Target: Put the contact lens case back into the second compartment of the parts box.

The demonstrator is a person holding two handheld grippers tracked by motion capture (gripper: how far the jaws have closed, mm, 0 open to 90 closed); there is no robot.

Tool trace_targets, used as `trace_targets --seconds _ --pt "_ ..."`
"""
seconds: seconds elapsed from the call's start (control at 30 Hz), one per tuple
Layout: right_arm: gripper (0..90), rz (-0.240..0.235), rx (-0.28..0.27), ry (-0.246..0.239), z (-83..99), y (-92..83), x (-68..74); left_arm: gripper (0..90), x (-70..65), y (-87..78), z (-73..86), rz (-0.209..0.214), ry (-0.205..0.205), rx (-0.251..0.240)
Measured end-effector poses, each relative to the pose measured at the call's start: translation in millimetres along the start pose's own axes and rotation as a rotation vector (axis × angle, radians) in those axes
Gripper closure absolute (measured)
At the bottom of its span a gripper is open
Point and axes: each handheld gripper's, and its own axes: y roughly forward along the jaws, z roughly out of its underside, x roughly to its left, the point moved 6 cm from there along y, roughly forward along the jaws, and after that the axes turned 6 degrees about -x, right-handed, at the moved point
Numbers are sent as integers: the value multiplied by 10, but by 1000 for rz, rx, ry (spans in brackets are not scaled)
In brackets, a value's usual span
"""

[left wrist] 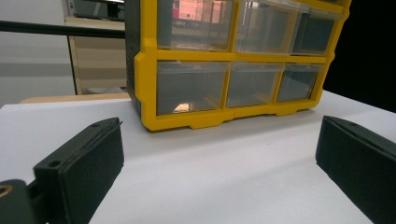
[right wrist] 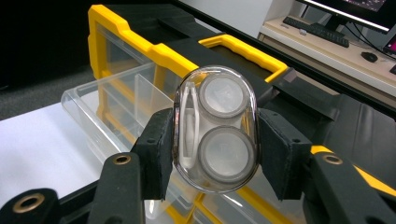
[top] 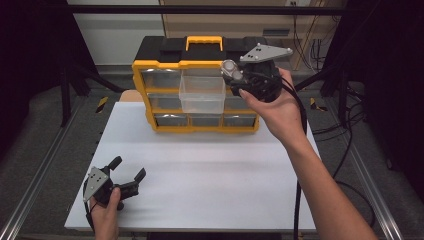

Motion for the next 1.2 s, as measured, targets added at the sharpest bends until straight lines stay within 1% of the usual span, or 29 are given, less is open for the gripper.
trace_targets --seconds 0.6,1.2 --pt "490 -25 -9 -6 -113 130 128 8 1 2 -1 2 0 0" --pt "490 -44 -7 -4 -154 234 225 8 8 2 -4 0 0 -2"
